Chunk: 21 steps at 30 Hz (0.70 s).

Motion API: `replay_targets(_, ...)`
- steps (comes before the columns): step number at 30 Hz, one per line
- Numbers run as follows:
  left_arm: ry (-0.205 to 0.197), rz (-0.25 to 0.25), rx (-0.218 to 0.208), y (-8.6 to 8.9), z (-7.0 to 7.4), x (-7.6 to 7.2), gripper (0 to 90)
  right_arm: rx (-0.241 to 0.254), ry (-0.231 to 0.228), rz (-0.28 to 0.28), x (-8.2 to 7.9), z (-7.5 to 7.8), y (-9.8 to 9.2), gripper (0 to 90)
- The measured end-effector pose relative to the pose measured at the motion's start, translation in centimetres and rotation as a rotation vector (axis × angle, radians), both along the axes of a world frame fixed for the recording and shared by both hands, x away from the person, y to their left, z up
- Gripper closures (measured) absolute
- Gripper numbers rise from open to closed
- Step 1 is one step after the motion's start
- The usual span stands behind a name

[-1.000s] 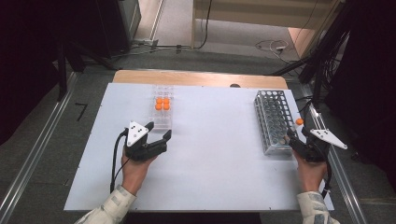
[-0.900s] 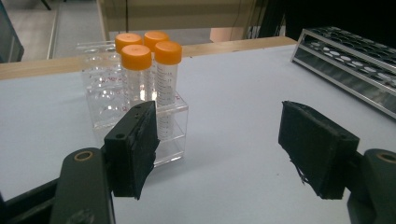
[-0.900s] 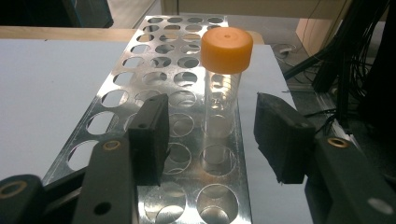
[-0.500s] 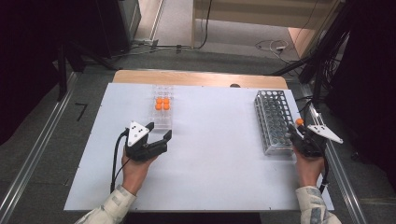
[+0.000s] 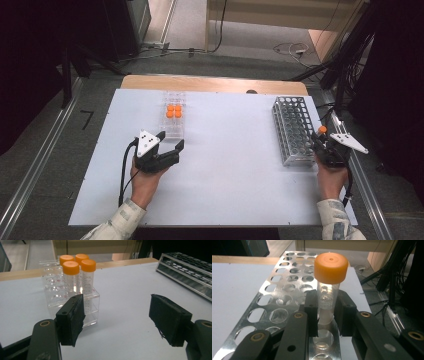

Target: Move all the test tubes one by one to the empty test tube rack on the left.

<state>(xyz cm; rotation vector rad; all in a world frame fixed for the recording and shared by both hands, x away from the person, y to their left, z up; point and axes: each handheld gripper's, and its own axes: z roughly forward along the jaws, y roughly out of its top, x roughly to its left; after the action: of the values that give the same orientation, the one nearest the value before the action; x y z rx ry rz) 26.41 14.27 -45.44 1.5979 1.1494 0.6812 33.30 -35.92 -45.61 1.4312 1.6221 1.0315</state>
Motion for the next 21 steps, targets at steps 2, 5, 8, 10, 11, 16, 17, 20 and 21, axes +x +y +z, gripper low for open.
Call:
replay_targets(2,-0.001,-0.001,0.0,0.0,0.0,0.0,28.0,0.004,-0.017,0.0,-0.2,0.6,0.0,72.0)
replay_targets(5,0.002,-0.003,0.002,0.0,0.0,0.0,28.1,0.007,-0.042,-0.005,-0.6,1.5,0.0,72.0)
replay_targets(8,0.001,-0.004,0.002,0.0,0.0,0.0,28.0,-0.007,-0.07,-0.01,-1.1,2.5,0.2,72.1)
replay_targets(10,0.0,-0.004,0.001,0.0,0.0,0.0,28.0,-0.009,-0.085,-0.016,-1.5,3.1,0.3,72.1)
replay_targets(11,-0.001,-0.003,0.0,0.0,0.0,0.0,28.1,-0.011,-0.093,-0.013,-1.7,3.3,0.4,72.2)
replay_targets(16,-0.002,-0.004,-0.001,0.0,0.0,0.0,28.1,-0.022,-0.124,0.007,-2.6,4.4,1.2,72.2)
replay_targets(17,-0.002,-0.005,0.0,0.0,0.0,0.0,28.1,-0.023,-0.13,0.018,-2.8,4.6,1.4,72.2)
replay_targets(20,-0.003,-0.006,-0.004,-0.1,0.0,0.0,28.1,-0.023,-0.141,0.06,-3.4,5.2,2.4,72.2)
replay_targets(21,-0.003,-0.006,-0.004,-0.1,0.1,0.0,28.1,-0.018,-0.142,0.077,-3.5,5.3,2.8,72.2)
